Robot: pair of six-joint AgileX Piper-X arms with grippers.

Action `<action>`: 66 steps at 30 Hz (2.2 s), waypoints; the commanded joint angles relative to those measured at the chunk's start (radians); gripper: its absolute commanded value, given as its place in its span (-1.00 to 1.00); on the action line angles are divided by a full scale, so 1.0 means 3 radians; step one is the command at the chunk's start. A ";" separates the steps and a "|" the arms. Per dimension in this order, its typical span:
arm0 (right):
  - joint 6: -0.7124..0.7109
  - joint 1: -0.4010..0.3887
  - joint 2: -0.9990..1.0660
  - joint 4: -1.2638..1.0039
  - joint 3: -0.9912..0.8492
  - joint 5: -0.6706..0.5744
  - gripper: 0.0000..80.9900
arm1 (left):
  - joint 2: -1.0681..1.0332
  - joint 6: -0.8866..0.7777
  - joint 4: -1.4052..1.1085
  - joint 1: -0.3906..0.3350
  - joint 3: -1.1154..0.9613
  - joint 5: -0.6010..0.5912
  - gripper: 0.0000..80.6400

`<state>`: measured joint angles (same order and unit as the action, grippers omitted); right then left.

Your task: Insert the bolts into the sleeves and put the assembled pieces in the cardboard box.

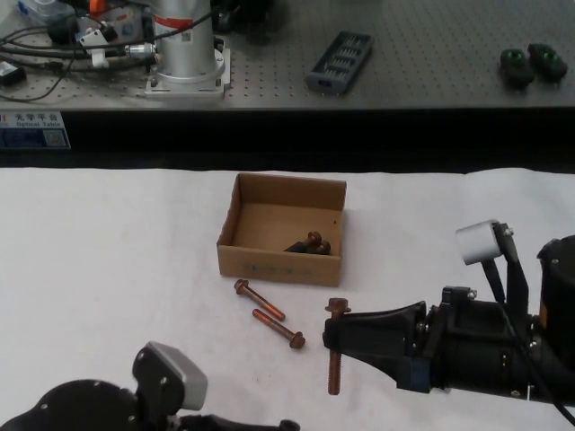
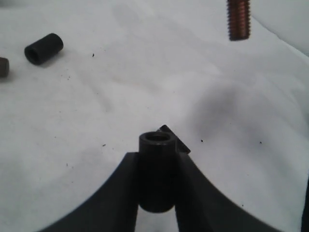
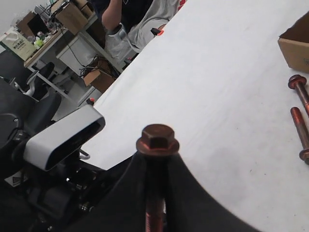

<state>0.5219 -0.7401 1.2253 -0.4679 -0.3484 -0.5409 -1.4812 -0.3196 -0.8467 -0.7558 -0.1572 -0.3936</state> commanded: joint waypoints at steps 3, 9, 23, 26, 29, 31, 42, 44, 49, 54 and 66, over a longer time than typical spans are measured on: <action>-0.0067 -0.0003 0.0008 -0.0034 -0.0005 -0.0131 -0.89 | -0.0008 0.0269 -0.0082 0.0014 -0.0059 -0.0006 -0.63; -0.0128 -0.0003 0.0008 -0.0034 -0.0005 -0.0204 -0.89 | -0.0008 0.0491 -0.0082 0.0008 -0.0059 -0.0056 -0.63; -0.0598 -0.0003 0.0008 0.0194 -0.0005 -0.0249 -0.89 | -0.0008 0.0540 -0.0177 0.0008 -0.0094 -0.0298 -0.82; -0.0620 -0.0003 0.0008 0.0167 -0.0005 -0.0249 -0.89 | -0.0008 0.0509 -0.0390 0.0008 -0.0095 -0.0298 -0.89; -0.0681 -0.0003 0.0008 0.0167 -0.0005 -0.0249 -0.89 | -0.0008 0.0260 -0.0560 0.0008 -0.0095 -0.0298 -0.89; -0.0687 -0.0003 0.0008 0.0167 -0.0005 -0.0249 -0.89 | -0.0008 0.0183 -0.0609 0.0008 -0.0095 -0.0298 -0.89; -0.0643 -0.0003 0.0008 -0.0162 -0.0005 -0.0275 -0.89 | -0.0008 0.0059 -0.0602 0.0008 -0.0095 -0.0363 -0.89; -0.0604 -0.0003 0.0008 -0.0221 -0.0005 -0.0292 -0.89 | -0.0008 0.0036 -0.0602 0.0008 -0.0095 -0.0363 -0.89; -0.0569 -0.0016 0.0008 -0.0258 -0.0005 -0.0304 -0.89 | -0.0008 0.0009 -0.0610 0.0008 -0.0095 -0.0363 -0.89; -0.0567 -0.0015 0.0008 -0.0258 -0.0005 -0.0305 -0.89 | -0.0008 -0.0075 -0.0755 0.0008 -0.0095 -0.0357 -0.89; -0.0440 -0.0024 0.0008 -0.0434 -0.0005 -0.0298 -0.89 | -0.0008 -0.0198 -0.0877 0.0008 -0.0095 -0.0460 -0.89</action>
<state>0.3861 -0.7424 1.2253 -0.5729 -0.3484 -0.6197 -1.4824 -0.3684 -1.0818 -0.7558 -0.1756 -0.5165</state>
